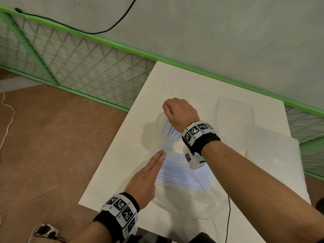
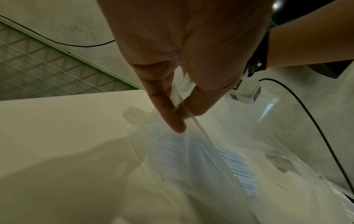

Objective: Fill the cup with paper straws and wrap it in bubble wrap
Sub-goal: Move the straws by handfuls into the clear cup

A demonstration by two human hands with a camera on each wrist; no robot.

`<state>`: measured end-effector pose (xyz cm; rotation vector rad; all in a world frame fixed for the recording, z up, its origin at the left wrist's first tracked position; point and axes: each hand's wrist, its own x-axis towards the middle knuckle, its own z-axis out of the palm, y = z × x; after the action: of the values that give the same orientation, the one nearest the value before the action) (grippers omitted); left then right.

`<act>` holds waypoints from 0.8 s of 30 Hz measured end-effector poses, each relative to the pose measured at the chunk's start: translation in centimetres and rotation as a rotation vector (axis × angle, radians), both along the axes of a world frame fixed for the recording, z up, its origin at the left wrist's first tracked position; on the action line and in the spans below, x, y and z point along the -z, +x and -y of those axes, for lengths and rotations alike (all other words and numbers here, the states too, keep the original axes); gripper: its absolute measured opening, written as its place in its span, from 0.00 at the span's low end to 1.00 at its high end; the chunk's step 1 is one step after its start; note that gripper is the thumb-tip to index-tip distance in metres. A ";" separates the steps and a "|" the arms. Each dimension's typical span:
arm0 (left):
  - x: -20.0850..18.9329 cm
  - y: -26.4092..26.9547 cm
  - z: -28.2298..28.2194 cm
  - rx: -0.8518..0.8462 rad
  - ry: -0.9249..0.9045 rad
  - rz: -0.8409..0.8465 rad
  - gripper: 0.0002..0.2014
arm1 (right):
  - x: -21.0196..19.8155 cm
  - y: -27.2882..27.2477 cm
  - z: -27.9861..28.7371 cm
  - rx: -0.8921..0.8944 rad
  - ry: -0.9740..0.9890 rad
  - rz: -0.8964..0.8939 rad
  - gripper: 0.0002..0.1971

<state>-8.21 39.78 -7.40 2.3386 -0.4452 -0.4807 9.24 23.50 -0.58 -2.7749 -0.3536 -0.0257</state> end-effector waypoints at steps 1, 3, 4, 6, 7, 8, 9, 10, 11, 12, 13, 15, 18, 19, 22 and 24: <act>0.0 0.1 0.0 0.001 0.003 0.002 0.52 | -0.3 -0.1 -0.2 -0.004 -0.011 -0.005 0.17; -0.1 0.0 0.0 -0.003 0.004 0.001 0.52 | -0.7 -0.4 -0.3 -0.020 -0.053 -0.009 0.20; -0.1 0.0 0.0 -0.004 0.000 0.001 0.52 | -0.9 -0.5 -0.3 -0.021 -0.067 -0.003 0.22; -0.2 -0.1 0.1 -0.008 -0.011 0.000 0.52 | -1.1 -0.9 -0.2 -0.010 -0.062 0.016 0.26; -0.2 -0.2 0.2 -0.009 -0.014 0.001 0.52 | -1.0 -1.2 -0.1 -0.011 -0.068 0.030 0.29; -0.2 -0.3 0.2 -0.009 -0.012 0.003 0.52 | -0.8 -1.6 0.0 -0.020 -0.087 0.044 0.31; -0.2 -0.3 0.2 -0.011 -0.011 0.005 0.52 | -0.4 -1.9 0.0 -0.036 -0.109 0.058 0.32; -0.2 -0.3 0.2 -0.012 -0.010 0.005 0.52 | 0.1 -2.2 0.1 -0.052 -0.121 0.079 0.32; -0.2 -0.4 0.1 -0.013 -0.010 0.006 0.52 | 0.5 -2.4 0.2 -0.060 -0.123 0.107 0.30; -0.1 -0.4 0.2 -0.012 -0.009 0.007 0.52 | 0.9 -2.3 0.3 -0.058 -0.114 0.137 0.28; -0.1 -0.4 0.1 -0.013 -0.007 0.005 0.52 | 1.1 -2.1 0.3 -0.045 -0.098 0.158 0.25; 0.0 -0.5 0.1 -0.017 -0.006 -0.001 0.52 | 1.1 -1.4 0.2 -0.018 -0.064 0.176 0.20; 0.1 -0.5 0.0 -0.013 -0.003 -0.003 0.52 | 1.2 -0.7 -0.4 -0.029 -0.037 0.177 0.11; 0.2 -0.5 -0.1 -0.014 -0.004 -0.002 0.52 | 1.1 -0.6 -0.6 -0.042 -0.017 0.174 0.09; 0.2 -0.6 -0.2 -0.015 -0.006 -0.003 0.53 | 0.6 -0.2 -0.5 -0.022 0.095 0.176 0.07; 0.1 -0.6 -0.1 -0.017 -0.003 -0.002 0.53 | 0.2 0.2 -0.1 0.030 0.177 0.175 0.07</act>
<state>-8.82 39.88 -7.50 2.3368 -0.4240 -0.4739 9.48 23.57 -0.83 -2.6079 -0.3357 -0.2946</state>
